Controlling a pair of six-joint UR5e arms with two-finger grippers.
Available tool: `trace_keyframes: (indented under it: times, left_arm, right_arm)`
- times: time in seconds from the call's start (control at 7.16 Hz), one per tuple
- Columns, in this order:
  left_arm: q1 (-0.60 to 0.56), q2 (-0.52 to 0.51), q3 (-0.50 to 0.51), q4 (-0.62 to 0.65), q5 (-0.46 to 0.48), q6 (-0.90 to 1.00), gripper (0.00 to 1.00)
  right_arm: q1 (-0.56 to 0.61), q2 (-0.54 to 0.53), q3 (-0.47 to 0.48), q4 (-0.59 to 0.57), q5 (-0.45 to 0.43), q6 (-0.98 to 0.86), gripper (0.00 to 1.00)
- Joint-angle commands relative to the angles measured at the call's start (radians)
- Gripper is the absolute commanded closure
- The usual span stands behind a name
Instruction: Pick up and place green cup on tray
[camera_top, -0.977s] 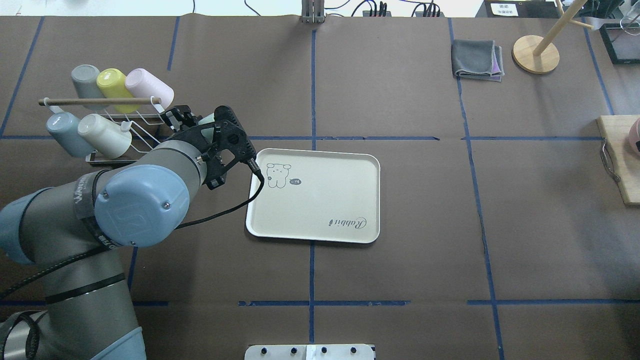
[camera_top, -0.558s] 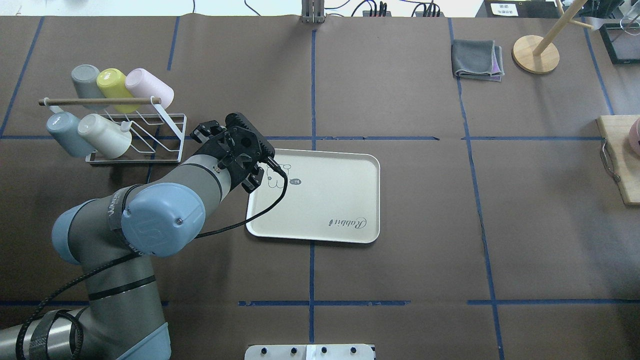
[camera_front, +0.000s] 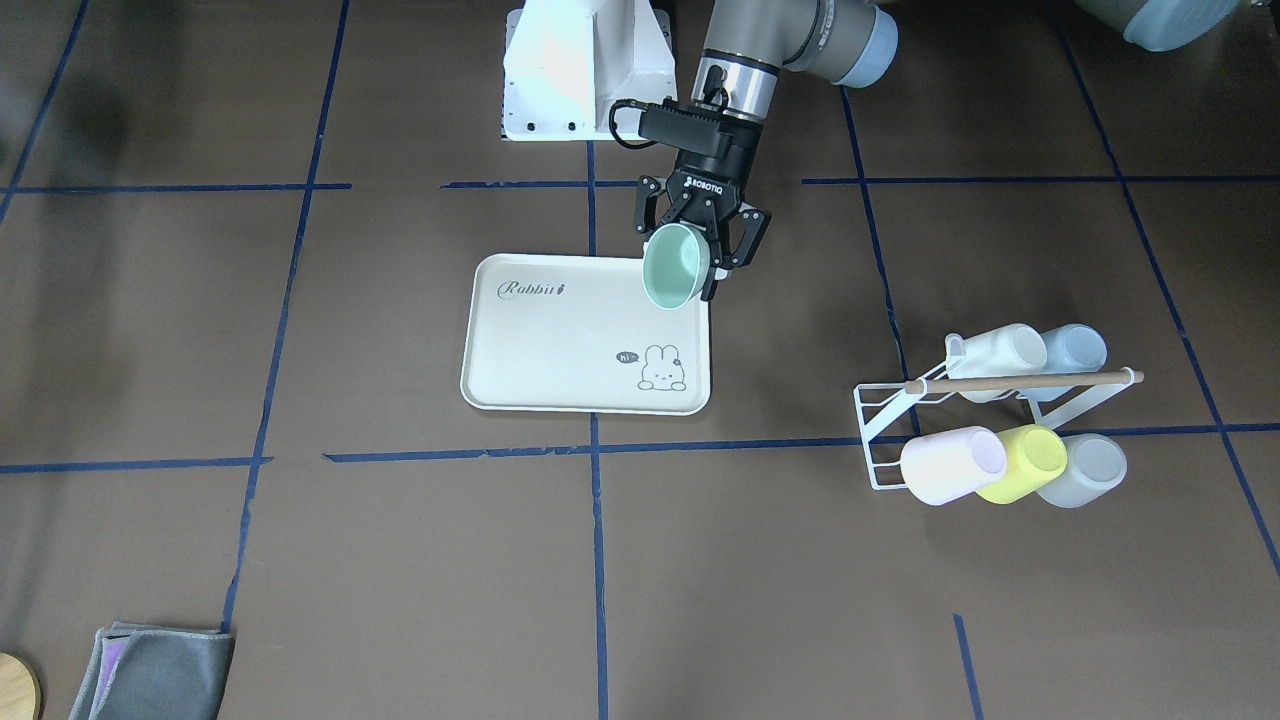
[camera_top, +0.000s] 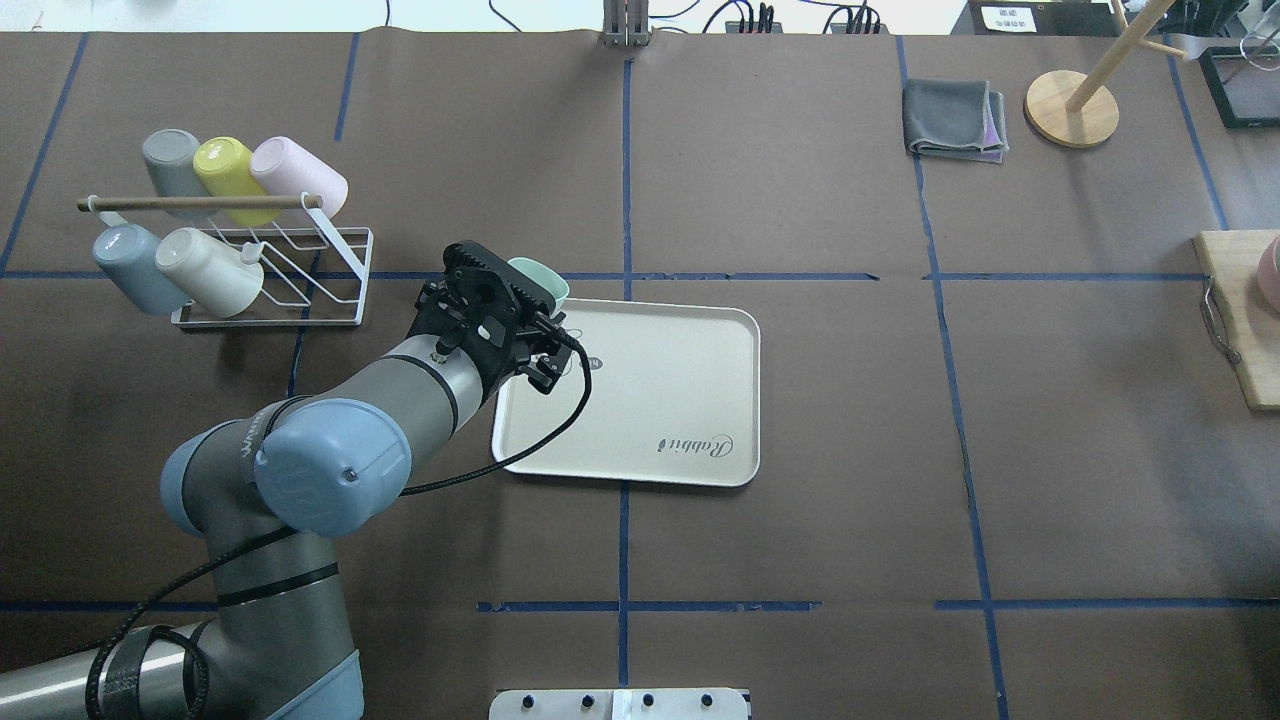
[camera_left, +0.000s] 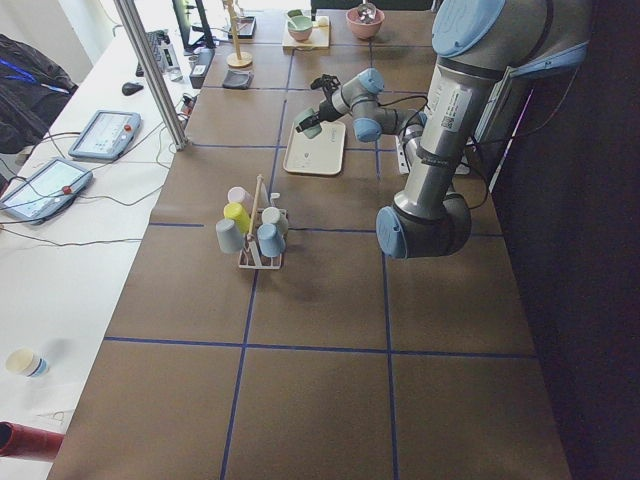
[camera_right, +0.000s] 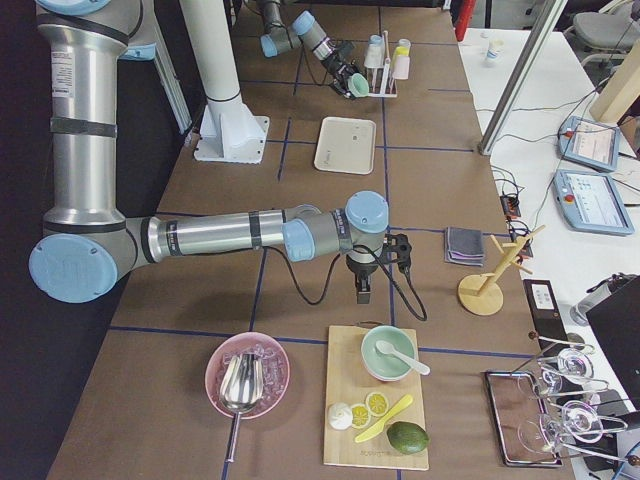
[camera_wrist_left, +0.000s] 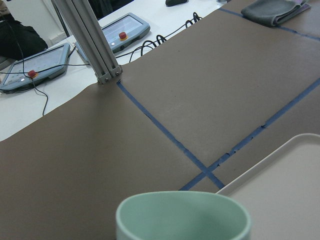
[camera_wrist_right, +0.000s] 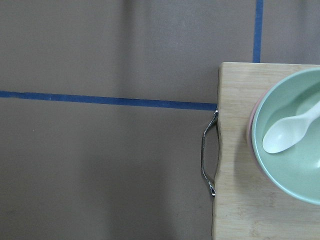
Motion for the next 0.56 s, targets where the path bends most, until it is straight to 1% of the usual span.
trace_keyframes:
  times: [0.0,0.42]
  left_arm:
    - [0.001,0.001,0.133,-0.312,0.000,-0.013,0.65]
    - [0.013,-0.013,0.234,-0.445,0.006,-0.009,0.64]
  right_arm:
    - [0.005,0.000,0.000,-0.002,0.000,0.000,0.00]
    - [0.007,0.000,-0.001,-0.002,0.000,0.000,0.00]
